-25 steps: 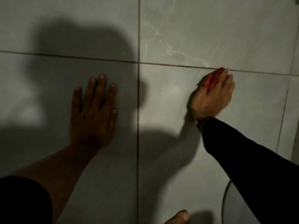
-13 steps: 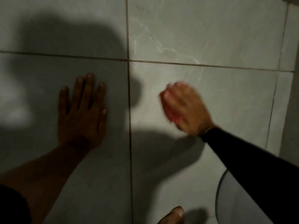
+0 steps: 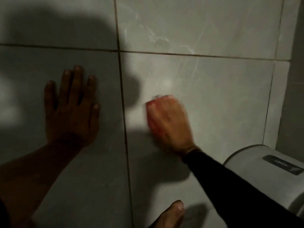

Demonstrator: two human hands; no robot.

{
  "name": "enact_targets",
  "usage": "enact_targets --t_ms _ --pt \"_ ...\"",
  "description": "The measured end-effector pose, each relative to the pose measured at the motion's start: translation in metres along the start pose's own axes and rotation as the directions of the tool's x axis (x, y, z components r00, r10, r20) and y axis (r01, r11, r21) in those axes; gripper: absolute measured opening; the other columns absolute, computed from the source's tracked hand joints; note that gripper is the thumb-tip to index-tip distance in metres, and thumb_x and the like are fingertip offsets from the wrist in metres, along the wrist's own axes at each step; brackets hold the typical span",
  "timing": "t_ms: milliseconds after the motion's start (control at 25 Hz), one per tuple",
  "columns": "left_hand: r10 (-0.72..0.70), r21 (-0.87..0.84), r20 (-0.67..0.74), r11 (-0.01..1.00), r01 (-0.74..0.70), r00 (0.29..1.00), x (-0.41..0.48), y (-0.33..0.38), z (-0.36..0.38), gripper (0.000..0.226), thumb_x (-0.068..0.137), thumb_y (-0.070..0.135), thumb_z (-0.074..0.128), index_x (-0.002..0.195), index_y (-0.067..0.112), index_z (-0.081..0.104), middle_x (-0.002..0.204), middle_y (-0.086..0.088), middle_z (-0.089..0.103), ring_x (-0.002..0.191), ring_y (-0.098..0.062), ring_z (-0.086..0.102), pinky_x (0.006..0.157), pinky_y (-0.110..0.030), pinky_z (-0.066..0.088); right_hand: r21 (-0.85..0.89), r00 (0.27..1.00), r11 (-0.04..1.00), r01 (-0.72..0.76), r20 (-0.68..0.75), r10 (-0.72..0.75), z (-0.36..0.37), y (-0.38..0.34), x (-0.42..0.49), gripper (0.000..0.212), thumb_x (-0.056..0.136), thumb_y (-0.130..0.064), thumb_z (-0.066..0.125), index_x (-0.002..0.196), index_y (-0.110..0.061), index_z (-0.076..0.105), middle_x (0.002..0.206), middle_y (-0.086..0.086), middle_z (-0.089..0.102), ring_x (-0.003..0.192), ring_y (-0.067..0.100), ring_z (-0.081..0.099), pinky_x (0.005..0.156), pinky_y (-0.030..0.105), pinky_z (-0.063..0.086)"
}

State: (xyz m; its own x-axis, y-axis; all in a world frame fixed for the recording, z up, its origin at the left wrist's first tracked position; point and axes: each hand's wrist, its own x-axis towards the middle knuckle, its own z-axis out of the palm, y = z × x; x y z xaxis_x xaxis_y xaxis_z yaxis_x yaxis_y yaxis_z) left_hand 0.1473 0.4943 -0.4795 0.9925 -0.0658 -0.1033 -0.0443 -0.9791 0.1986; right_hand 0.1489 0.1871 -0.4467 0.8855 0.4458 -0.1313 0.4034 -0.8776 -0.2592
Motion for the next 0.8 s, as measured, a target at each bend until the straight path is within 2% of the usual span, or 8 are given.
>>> enact_targets --t_ms 80,200,240,400,480,560,680,800 --pt "-0.001 -0.007 0.002 1.000 0.001 1.000 0.000 0.001 -0.002 0.072 0.109 0.044 0.026 0.176 0.020 0.020 0.185 -0.015 0.010 0.172 -0.038 0.012 0.134 -0.064 0.007 0.039 0.882 0.894 -0.446 -0.148 0.447 -0.018 0.060 -0.014 0.055 0.104 -0.020 0.052 0.157 -0.004 0.052 0.154 0.028 0.059 0.145 0.049 0.053 0.129 0.063 0.034" --pt "-0.002 -0.011 0.003 1.000 0.002 1.000 0.000 0.001 -0.001 0.072 0.108 0.044 0.027 0.176 0.020 0.020 0.185 -0.014 0.010 0.172 -0.038 0.012 0.134 -0.064 0.008 0.272 0.385 0.443 -0.854 -0.241 0.891 -0.012 0.040 -0.015 0.070 0.102 -0.026 0.041 0.168 -0.004 0.034 0.176 0.024 0.033 0.166 0.044 0.027 0.138 0.048 0.013" --pt "0.003 -0.015 -0.001 1.000 -0.003 1.000 0.000 0.000 0.000 0.072 0.108 0.044 0.027 0.176 0.020 0.021 0.186 -0.014 0.010 0.172 -0.037 0.011 0.134 -0.065 0.008 0.270 0.416 0.471 -0.840 -0.236 0.878 0.002 0.007 -0.018 0.073 0.100 -0.026 0.043 0.169 -0.005 0.033 0.177 0.023 0.031 0.167 0.044 0.024 0.139 0.049 0.012" --pt "0.010 -0.014 -0.030 1.000 -0.010 0.999 0.000 -0.003 0.000 0.072 0.109 0.047 0.025 0.177 0.023 0.020 0.186 -0.012 0.010 0.172 -0.036 0.011 0.134 -0.063 0.007 0.071 0.967 0.965 -0.253 -0.005 0.254 0.051 -0.122 -0.080 0.070 0.107 -0.041 0.046 0.172 -0.023 0.027 0.178 0.011 0.027 0.171 0.037 0.012 0.140 0.056 0.007" --pt "0.009 -0.019 -0.013 1.000 -0.009 1.000 -0.001 0.001 -0.002 0.072 0.109 0.049 0.024 0.177 0.025 0.017 0.186 -0.012 0.009 0.172 -0.036 0.010 0.135 -0.062 0.006 0.076 0.991 0.994 -0.072 0.117 0.063 0.053 -0.117 -0.123 0.071 0.106 -0.046 0.051 0.171 -0.028 0.028 0.178 0.006 0.026 0.170 0.036 0.015 0.140 0.054 0.009" --pt "-0.010 -0.005 0.027 1.000 0.010 1.000 0.000 0.000 -0.006 0.072 0.110 0.049 0.022 0.178 0.024 0.011 0.186 -0.014 0.007 0.172 -0.038 0.008 0.135 -0.064 0.007 0.035 0.945 0.948 -0.317 0.095 0.313 0.044 -0.093 -0.153 0.064 0.106 -0.039 0.051 0.166 -0.022 0.038 0.175 0.012 0.034 0.165 0.040 0.028 0.137 0.061 0.023" --pt "-0.047 0.024 0.210 0.999 0.043 0.977 -0.002 0.019 -0.031 0.075 0.110 0.046 0.027 0.176 0.016 0.010 0.183 -0.024 0.008 0.169 -0.049 0.010 0.131 -0.074 0.015 0.367 0.530 0.444 -0.818 0.179 0.829 0.005 -0.071 -0.177 0.064 0.107 -0.025 0.041 0.168 -0.007 0.035 0.179 0.019 0.029 0.169 0.040 0.021 0.138 0.063 0.016" --pt "-0.105 -0.019 0.448 0.992 0.127 0.888 -0.023 0.086 -0.085 0.077 0.109 0.037 0.051 0.173 0.005 0.024 0.178 -0.029 0.024 0.165 -0.051 0.021 0.127 -0.072 0.024 0.836 0.420 -0.129 -0.534 0.394 0.817 -0.054 -0.089 -0.165 0.048 0.115 -0.003 0.040 0.163 -0.001 0.038 0.172 0.021 0.041 0.163 0.036 0.037 0.140 0.058 0.022"
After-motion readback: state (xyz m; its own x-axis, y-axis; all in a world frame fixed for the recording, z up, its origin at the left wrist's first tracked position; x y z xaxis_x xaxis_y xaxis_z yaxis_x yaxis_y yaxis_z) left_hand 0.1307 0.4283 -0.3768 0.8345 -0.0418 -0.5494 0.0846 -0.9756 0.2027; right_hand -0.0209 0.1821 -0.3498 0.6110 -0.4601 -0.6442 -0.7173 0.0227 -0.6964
